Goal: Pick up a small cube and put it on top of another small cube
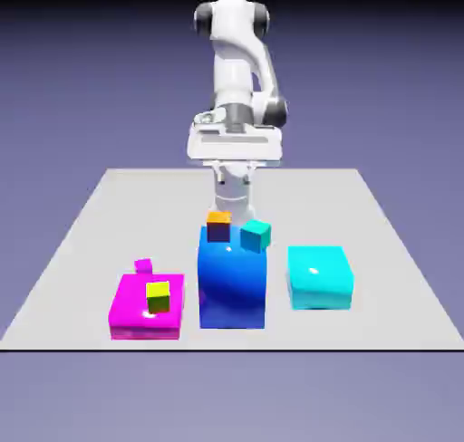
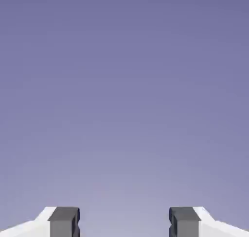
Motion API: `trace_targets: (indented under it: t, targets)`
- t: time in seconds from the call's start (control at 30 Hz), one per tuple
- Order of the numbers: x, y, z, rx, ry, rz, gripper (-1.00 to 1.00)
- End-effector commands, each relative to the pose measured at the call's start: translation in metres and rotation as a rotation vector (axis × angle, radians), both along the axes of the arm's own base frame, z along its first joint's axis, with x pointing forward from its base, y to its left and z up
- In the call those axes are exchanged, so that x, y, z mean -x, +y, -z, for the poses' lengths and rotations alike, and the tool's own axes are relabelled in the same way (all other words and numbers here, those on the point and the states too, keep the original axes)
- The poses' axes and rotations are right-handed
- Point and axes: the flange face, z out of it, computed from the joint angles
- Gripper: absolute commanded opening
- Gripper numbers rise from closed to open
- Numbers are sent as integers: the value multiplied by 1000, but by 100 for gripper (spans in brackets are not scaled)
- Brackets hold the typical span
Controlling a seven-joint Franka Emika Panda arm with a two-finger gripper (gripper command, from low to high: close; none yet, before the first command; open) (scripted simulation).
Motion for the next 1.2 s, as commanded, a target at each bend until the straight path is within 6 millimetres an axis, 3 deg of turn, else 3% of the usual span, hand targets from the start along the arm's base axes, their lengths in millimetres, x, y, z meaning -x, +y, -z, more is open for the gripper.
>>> trace_targets:
  t: [0.0, 0.4, 0.8, 0.97, 1.17]
  targets:
    - [-1, -4, 3, 33, 16, -4, 0]
    - [2, -62, 41, 424, 244, -28, 0]
    - [28, -141, 78, 805, 514, -25, 0]
    - [51, -158, 149, 957, 797, -136, 0]
    - [85, -173, 216, 1163, 1063, -300, 0]
